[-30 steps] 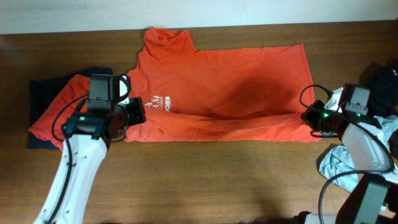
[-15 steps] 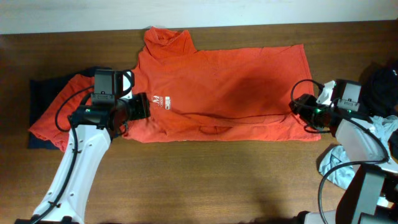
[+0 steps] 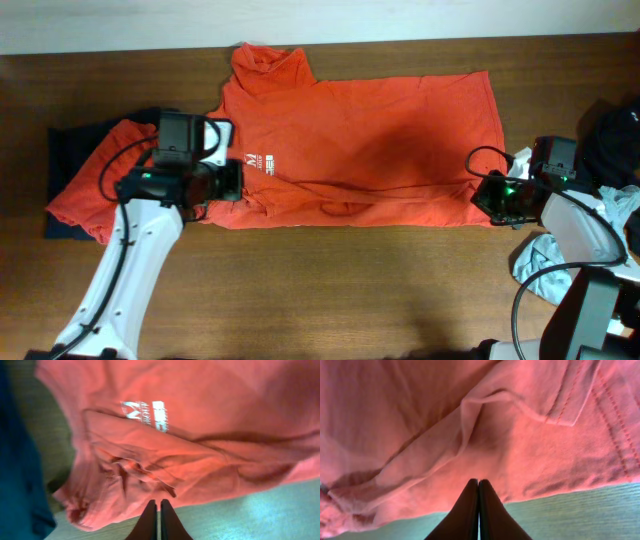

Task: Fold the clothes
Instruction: 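Lift the hem with both grippers and fold it up toward the collar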

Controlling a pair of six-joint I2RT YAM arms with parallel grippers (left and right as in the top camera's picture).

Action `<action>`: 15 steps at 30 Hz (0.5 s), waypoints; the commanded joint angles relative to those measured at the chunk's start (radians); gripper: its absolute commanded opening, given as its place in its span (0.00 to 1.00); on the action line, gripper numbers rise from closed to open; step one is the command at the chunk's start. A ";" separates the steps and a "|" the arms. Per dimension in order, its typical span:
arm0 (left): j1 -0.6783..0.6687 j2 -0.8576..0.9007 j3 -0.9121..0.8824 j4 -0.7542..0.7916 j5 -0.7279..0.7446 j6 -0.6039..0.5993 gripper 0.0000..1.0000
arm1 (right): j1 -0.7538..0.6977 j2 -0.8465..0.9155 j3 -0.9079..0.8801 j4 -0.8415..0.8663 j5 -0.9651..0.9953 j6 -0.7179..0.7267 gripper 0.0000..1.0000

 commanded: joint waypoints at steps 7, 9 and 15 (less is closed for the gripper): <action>-0.040 0.079 0.019 0.003 0.020 0.066 0.01 | 0.000 0.195 0.012 0.183 0.045 0.039 0.04; -0.040 0.079 0.019 0.002 0.021 0.066 0.01 | 0.000 0.231 0.012 0.253 0.045 0.038 0.04; -0.040 0.079 0.019 0.003 0.021 0.066 0.01 | 0.000 0.228 0.036 0.475 -0.026 0.038 0.04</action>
